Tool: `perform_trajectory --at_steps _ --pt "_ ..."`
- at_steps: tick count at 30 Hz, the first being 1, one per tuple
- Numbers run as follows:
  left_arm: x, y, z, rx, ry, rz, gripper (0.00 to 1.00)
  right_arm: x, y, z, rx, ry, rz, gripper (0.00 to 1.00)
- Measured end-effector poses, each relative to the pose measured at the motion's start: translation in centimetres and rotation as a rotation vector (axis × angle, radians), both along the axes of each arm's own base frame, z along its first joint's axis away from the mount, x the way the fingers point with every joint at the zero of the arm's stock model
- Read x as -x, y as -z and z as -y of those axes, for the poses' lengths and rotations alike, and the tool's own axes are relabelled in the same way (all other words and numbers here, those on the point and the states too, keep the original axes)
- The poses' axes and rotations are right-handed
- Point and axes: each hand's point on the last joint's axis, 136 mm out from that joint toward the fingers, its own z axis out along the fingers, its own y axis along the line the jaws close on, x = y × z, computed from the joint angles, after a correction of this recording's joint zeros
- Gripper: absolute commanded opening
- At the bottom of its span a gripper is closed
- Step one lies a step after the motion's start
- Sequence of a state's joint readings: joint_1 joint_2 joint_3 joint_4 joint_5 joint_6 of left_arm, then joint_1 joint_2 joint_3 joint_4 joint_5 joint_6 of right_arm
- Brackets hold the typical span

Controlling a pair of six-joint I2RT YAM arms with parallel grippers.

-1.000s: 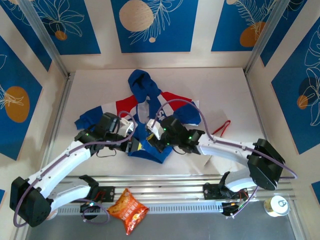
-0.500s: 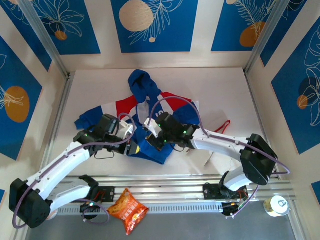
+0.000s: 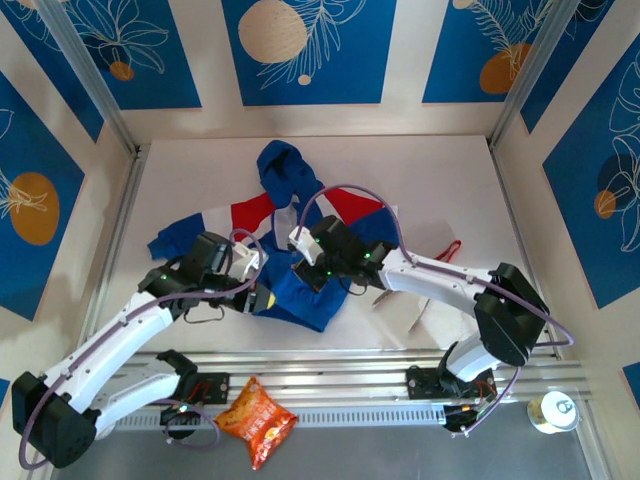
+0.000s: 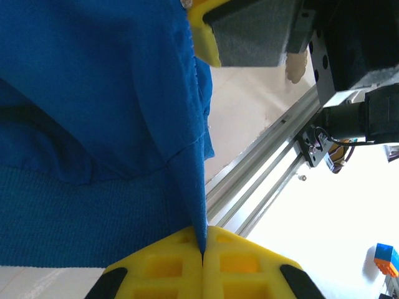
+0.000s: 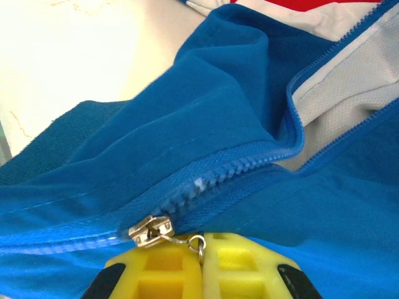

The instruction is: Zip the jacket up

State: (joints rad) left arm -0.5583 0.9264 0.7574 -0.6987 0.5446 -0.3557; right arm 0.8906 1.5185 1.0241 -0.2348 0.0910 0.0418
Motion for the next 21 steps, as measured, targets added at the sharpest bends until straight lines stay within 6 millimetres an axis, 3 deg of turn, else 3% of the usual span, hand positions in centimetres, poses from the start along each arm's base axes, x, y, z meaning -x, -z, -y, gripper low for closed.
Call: perform_trajectory --at_steps 21 --pt "0.4 0.3 -0.7 -0.002 -0.035 0.003 0.0 -4.1 -0.2 1.3 0.02 0.096 -0.022 0.0"
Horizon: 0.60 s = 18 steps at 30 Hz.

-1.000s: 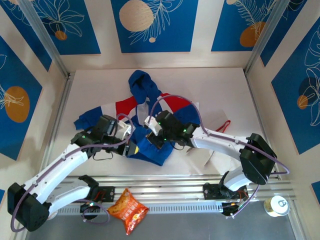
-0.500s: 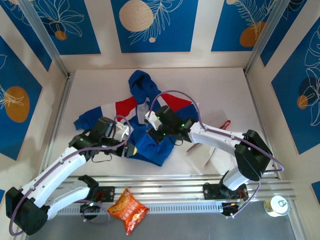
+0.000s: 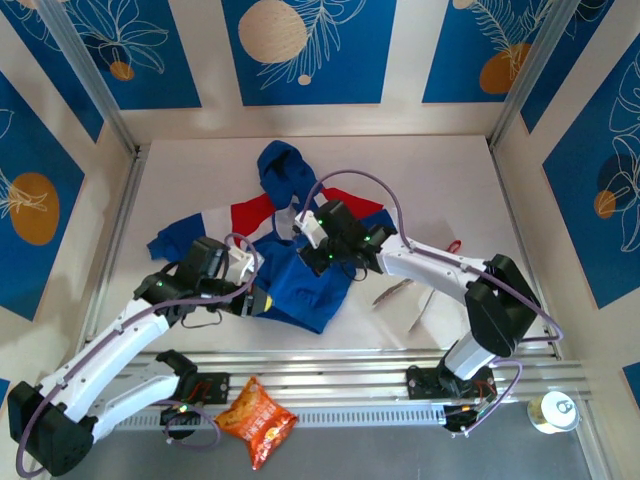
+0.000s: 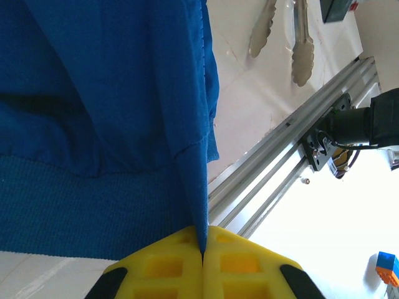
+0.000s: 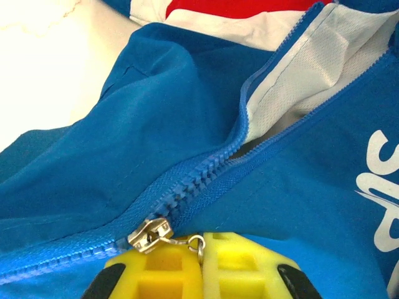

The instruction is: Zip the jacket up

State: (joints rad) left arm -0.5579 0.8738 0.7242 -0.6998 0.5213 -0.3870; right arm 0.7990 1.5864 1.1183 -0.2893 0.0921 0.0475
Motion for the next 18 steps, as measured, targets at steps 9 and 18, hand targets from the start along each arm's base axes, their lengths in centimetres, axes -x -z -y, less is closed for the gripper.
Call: perform_trajectory --at_steps 9,18 --pt "0.2 0.1 -0.3 -0.012 -0.008 -0.003 0.0 -2.0 0.8 1.2 0.018 0.056 -0.035 0.0" --pt "0.7 0.0 -1.0 -0.027 -0.019 0.001 0.0 -4.4 0.2 2.1 0.013 0.114 -0.03 0.0"
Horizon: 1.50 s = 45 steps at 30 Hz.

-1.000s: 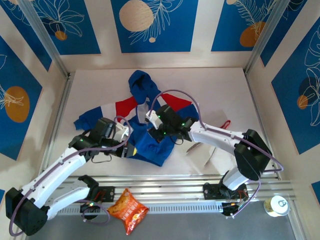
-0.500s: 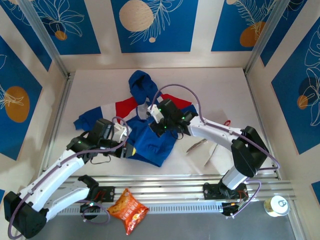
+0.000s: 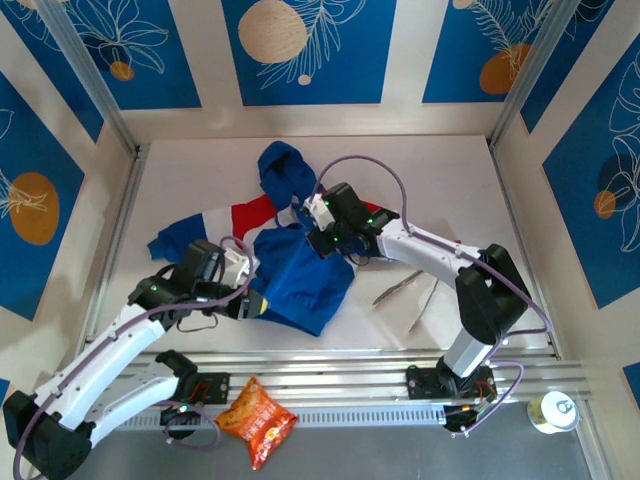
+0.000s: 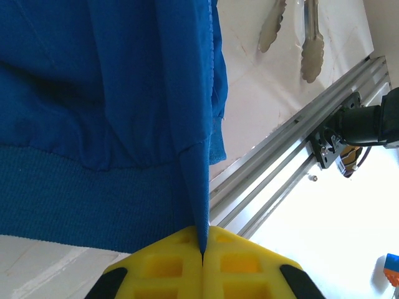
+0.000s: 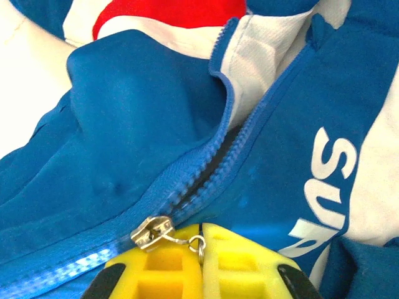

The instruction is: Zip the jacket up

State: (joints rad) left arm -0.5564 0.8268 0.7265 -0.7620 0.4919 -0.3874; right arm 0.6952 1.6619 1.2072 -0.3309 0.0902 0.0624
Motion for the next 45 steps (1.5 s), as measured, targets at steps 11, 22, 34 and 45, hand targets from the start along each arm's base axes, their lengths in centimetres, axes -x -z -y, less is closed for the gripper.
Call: perform_trajectory --at_steps 11,22,34,45 --pt "0.4 0.1 -0.7 -0.02 -0.02 -0.002 0.0 -2.2 0.1 -0.2 0.006 0.026 -0.011 0.0" --pt "0.5 -0.1 -1.2 -0.027 -0.051 0.004 0.0 -4.7 -0.3 0.2 0.011 0.046 -0.014 0.0" --pt "0.5 -0.2 -1.5 -0.031 -0.068 0.008 0.0 -7.1 -0.6 0.5 0.017 0.051 -0.012 0.0" --pt "0.5 -1.6 -1.8 -0.039 -0.079 0.022 0.0 -10.6 -1.9 0.8 0.013 0.074 0.007 0.0"
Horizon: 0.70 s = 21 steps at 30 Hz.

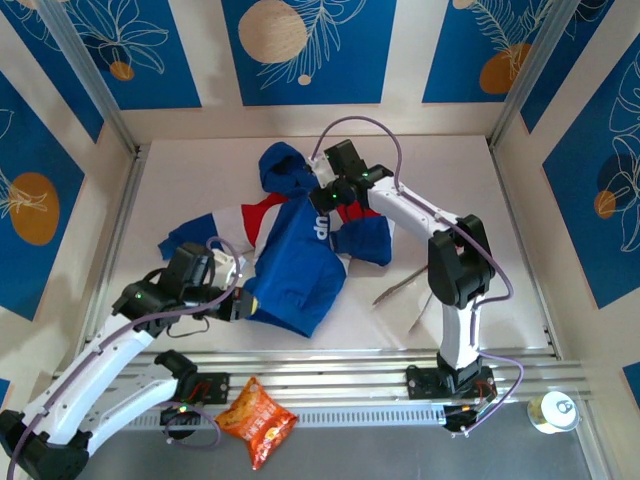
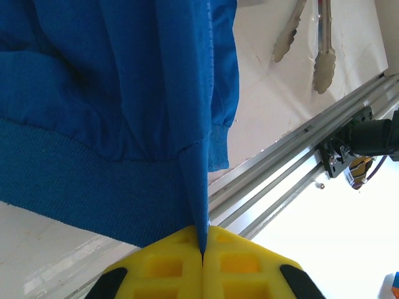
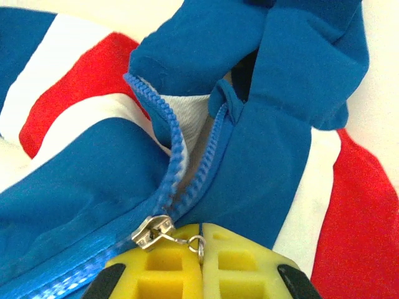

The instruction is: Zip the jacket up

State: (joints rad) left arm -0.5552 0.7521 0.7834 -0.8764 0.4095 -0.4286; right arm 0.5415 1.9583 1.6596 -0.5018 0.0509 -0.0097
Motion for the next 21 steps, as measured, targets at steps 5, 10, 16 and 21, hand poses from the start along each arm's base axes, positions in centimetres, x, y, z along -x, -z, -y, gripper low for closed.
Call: perform_trajectory --at_steps 5,10,16,21 --pt "0.5 0.1 -0.4 -0.009 -0.003 -0.007 0.0 -1.4 -0.3 -0.4 0.001 -0.001 0.014 0.0" --pt "0.7 0.0 -0.7 -0.017 -0.01 -0.005 0.0 -2.4 -0.5 -0.3 0.0 0.006 0.013 0.0" --pt "0.8 0.1 -0.9 -0.024 -0.013 -0.009 0.0 -3.3 -0.6 -0.1 0.003 0.012 0.008 0.0" --pt "0.8 -0.1 -1.0 -0.02 -0.021 -0.004 0.0 -4.2 -0.9 0.4 0.005 0.019 0.017 0.0"
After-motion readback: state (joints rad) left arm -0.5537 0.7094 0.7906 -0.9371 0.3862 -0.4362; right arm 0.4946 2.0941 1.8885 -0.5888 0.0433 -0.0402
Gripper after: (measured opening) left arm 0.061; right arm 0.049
